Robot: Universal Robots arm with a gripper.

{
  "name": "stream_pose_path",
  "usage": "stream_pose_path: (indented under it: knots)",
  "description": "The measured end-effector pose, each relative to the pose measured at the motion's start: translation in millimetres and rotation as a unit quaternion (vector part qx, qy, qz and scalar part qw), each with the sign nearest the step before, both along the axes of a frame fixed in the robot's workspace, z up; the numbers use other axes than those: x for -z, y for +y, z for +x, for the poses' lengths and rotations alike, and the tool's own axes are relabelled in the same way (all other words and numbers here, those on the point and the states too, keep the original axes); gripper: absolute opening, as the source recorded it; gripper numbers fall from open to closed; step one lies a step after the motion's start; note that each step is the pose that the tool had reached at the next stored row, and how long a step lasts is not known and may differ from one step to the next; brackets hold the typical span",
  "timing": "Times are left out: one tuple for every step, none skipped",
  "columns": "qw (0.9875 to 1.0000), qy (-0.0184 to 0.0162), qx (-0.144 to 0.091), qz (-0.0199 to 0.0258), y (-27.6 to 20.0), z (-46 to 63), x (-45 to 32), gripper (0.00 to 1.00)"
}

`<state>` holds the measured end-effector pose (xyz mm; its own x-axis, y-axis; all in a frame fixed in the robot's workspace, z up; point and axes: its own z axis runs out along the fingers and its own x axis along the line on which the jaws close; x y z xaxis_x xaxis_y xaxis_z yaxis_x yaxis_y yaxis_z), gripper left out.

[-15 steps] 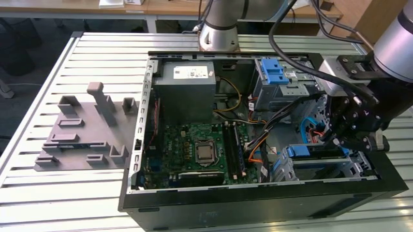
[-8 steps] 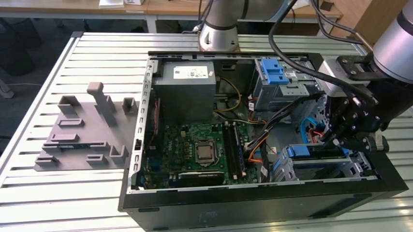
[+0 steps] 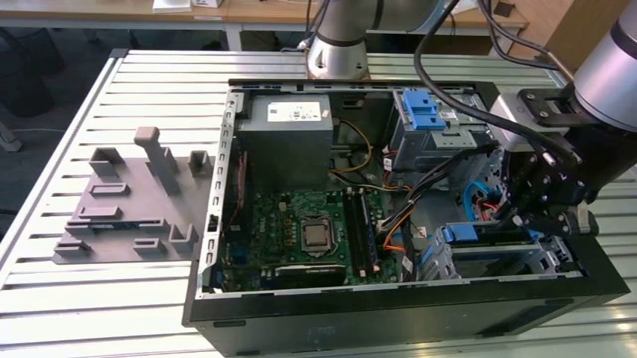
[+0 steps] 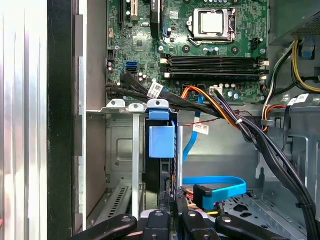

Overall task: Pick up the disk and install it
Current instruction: 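Insert the first disk wire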

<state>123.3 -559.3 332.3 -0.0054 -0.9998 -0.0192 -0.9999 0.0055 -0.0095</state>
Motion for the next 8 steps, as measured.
stream_pose_path:
  knots:
    - [1.0000,0.0000,0.000,0.0000,-0.2,0.0,0.5,0.16]
    - [1.0000,0.0000,0.000,-0.0001,-0.3,0.0,1.1,0.16]
    - [1.0000,0.0000,0.000,-0.0001,-0.5,0.0,1.6,0.16]
    - [1.0000,0.0000,0.000,0.0000,-0.6,0.0,1.9,0.16]
    - [1.0000,0.0001,0.000,-0.0001,-0.7,0.0,2.1,0.16]
    - [1.0000,0.0000,0.000,-0.0001,-0.7,0.1,2.3,0.16]
    - [1.0000,0.0000,0.000,-0.0002,-0.7,0.1,2.4,0.16]
    - [1.0000,0.0000,0.000,-0.0001,-0.7,0.1,2.4,0.16]
